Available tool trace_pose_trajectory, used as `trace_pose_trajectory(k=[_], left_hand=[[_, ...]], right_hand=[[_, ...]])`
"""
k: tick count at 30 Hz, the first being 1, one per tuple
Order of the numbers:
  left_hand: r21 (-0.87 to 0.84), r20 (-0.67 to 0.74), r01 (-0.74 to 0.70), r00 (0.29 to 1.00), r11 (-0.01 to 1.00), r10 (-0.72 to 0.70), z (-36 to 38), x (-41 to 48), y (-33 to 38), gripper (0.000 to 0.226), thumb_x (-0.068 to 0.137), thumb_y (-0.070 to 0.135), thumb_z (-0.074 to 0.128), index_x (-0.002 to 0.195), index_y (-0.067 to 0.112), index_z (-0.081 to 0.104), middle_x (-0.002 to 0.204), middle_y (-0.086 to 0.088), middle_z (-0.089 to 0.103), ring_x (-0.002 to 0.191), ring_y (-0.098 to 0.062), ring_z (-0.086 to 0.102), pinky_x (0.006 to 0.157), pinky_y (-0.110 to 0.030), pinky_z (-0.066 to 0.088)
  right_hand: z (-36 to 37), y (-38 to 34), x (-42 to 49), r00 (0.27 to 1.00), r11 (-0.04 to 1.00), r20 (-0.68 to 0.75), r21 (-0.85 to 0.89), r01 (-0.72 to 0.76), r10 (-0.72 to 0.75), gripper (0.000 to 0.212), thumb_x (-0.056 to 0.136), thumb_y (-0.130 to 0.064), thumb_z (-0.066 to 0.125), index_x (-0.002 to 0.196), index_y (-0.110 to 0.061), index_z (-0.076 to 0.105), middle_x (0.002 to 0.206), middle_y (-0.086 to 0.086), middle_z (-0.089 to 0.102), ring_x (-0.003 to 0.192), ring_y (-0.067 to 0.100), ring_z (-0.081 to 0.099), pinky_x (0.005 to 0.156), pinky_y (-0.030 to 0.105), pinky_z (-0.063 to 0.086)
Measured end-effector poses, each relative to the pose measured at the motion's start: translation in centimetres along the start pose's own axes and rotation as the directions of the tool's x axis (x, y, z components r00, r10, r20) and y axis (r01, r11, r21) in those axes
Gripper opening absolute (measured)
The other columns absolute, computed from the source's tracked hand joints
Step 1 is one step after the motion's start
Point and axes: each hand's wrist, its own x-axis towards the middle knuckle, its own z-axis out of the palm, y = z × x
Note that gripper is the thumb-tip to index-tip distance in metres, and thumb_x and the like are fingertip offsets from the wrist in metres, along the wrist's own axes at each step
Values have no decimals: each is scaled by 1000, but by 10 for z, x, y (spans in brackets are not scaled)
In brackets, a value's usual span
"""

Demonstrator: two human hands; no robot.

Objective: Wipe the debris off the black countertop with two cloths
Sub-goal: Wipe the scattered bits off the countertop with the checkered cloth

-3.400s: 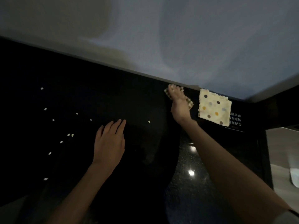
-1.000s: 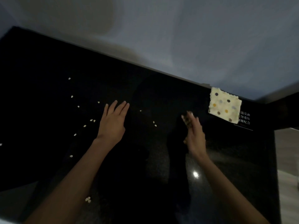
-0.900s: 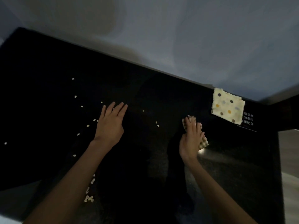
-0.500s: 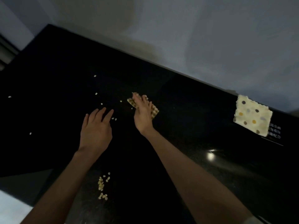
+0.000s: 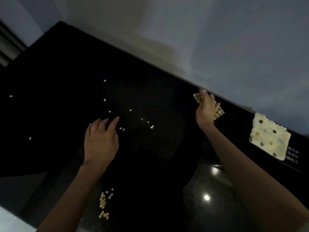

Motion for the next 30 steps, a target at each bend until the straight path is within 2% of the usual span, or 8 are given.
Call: trace_pose_trajectory(k=[6, 12, 15, 18, 21, 23, 26, 30], left_hand=[[4, 4, 30, 1000, 1000, -30, 6, -1, -3, 53, 89, 19, 51, 141, 17, 41, 132, -15, 55, 129, -35, 41, 109, -49, 31], [-14, 27, 22, 999, 1000, -21, 7, -3, -5, 57, 87, 18, 52, 143, 17, 38, 138, -12, 50, 133, -30, 39, 113, -48, 26], [-46, 54, 25, 998, 999, -22, 5, -5, -9, 61, 88, 13, 50, 146, 17, 31, 144, -10, 44, 138, -28, 32, 115, -47, 19], [-39, 108, 17, 994, 999, -13, 3, -7, -14, 68, 87, 9, 47, 149, 18, 21, 150, -6, 36, 143, -26, 22, 116, -50, 12], [-19, 148, 13, 989, 1000, -10, -2, -6, -15, 71, 87, 8, 46, 150, 17, 15, 153, -5, 31, 145, -25, 17, 116, -51, 8], [-7, 150, 16, 989, 1000, -15, -4, -5, -12, 71, 87, 8, 47, 150, 17, 14, 152, -6, 32, 144, -25, 17, 116, -51, 9], [-36, 145, 44, 989, 998, -39, -4, -3, -7, 70, 87, 6, 48, 149, 15, 18, 151, -8, 34, 144, -27, 19, 116, -50, 11], [-36, 132, 53, 990, 998, -48, -2, -5, -2, 69, 87, 6, 50, 149, 14, 20, 152, -10, 30, 144, -27, 19, 117, -49, 11]], right_hand=[[38, -42, 37, 955, 962, 155, -68, 265, -253, 65, 86, 11, 37, 146, -13, 37, 150, 13, 38, 142, 27, 28, 118, 45, 1], [75, -90, -34, 738, 828, 390, 147, 541, -551, 69, 78, 10, 34, 138, -18, 50, 145, 6, 47, 138, 25, 36, 113, 33, 9], [78, -91, -87, 646, 806, 489, 276, 523, -586, 68, 84, 15, 34, 139, -23, 49, 148, 0, 45, 142, 13, 27, 118, 30, 4], [62, -94, -116, 595, 860, 635, 458, 225, -493, 58, 93, 13, 30, 133, -21, 54, 145, 0, 48, 134, -3, 29, 112, 7, 8], [17, -99, -125, 777, 726, 579, 642, -247, -248, 51, 92, 13, 28, 123, -10, 62, 129, 3, 62, 118, -3, 55, 103, 11, 36], [-18, -88, -123, 894, 667, 426, 708, -233, -140, 53, 91, 13, 29, 123, -12, 63, 126, -3, 64, 117, 0, 57, 103, 16, 41], [-57, -52, -117, 982, 722, 171, 689, -60, -81, 54, 91, 14, 30, 128, -14, 58, 131, -4, 58, 122, -2, 53, 104, 15, 39], [-48, 22, -106, 999, 967, 36, 254, 25, -35, 65, 89, 15, 32, 140, -24, 44, 147, -4, 41, 145, 23, 26, 121, 47, 9]])
